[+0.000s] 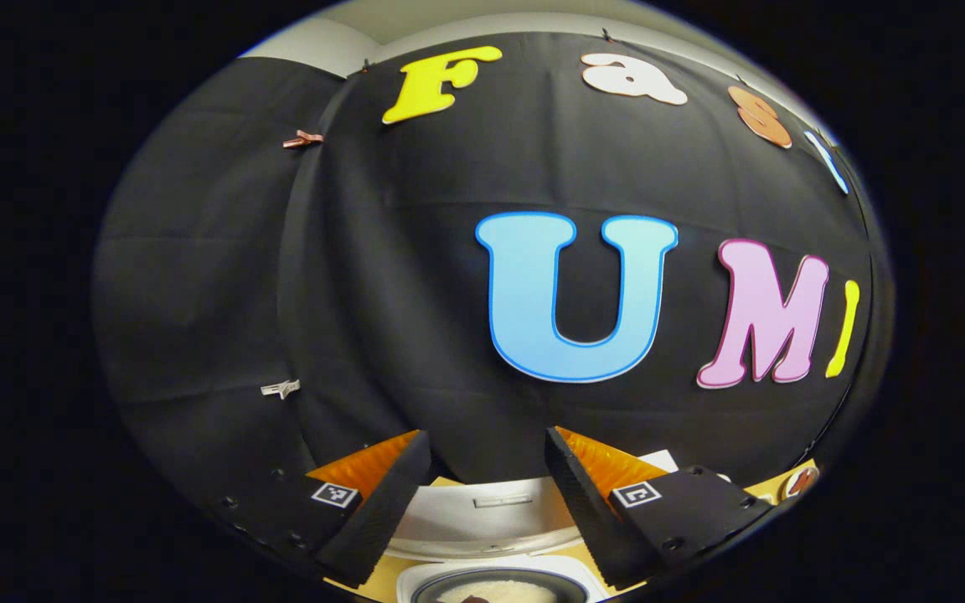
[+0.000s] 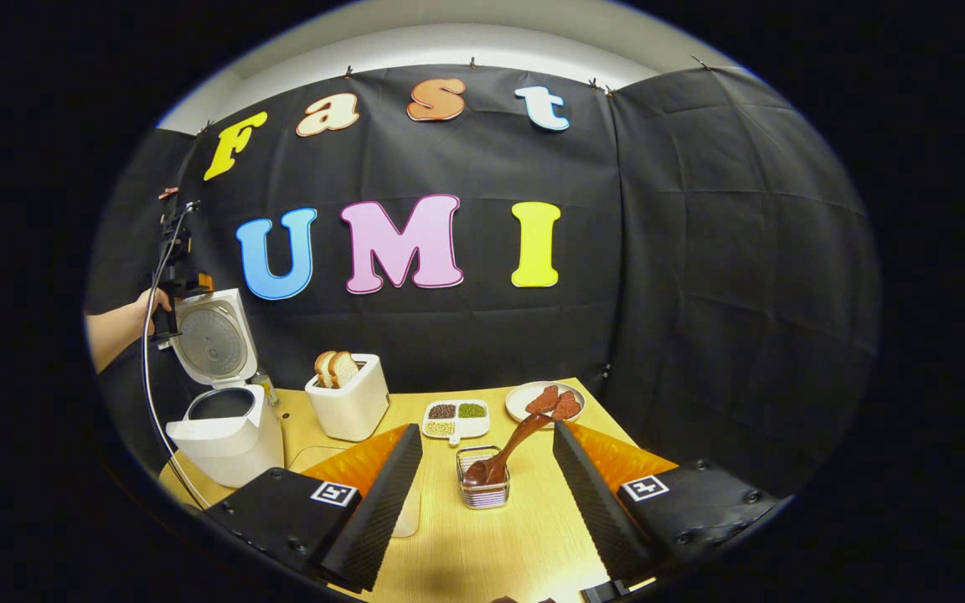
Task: Close the left gripper, press the button to open the rice cooker; take a wooden spoon from the chopstick holder with the right hand, scoop a spoonful of rice and pour it into the rice cooker, then put the wooden spoon back into the chopstick holder.
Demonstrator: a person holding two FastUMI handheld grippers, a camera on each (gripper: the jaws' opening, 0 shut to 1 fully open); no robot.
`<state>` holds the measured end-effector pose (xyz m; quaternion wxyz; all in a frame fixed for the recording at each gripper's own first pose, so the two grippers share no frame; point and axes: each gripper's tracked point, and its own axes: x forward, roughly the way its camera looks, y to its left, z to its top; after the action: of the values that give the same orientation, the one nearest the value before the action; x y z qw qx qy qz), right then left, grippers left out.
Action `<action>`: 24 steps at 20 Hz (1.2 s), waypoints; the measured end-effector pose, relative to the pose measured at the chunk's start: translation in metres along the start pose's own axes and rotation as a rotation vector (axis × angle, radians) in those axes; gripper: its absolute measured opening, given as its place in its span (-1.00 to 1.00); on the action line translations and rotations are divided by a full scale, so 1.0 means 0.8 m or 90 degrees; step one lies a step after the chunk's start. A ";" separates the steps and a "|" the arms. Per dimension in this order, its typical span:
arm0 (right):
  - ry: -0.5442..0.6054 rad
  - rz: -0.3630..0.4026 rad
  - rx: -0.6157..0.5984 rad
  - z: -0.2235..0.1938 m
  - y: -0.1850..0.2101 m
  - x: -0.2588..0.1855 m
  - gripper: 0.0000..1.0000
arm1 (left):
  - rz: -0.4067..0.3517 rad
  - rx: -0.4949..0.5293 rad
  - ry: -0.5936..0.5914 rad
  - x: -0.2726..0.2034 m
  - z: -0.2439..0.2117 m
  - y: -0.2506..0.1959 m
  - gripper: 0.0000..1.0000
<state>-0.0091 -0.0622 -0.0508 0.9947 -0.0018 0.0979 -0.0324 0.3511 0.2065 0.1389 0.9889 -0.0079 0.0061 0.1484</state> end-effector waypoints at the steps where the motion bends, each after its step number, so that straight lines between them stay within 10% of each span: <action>1: 0.001 0.003 -0.006 -0.002 0.006 -0.001 0.96 | 0.001 0.002 -0.009 0.003 0.002 -0.001 0.92; 24: 0.038 0.116 0.013 -0.058 0.066 -0.039 0.97 | -0.006 -0.003 0.199 -0.208 -0.214 -0.061 0.96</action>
<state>-0.0455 -0.0077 -0.0905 0.9901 0.0180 0.1271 0.0571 0.2050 0.1080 -0.0292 0.9766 -0.0329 0.1596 0.1406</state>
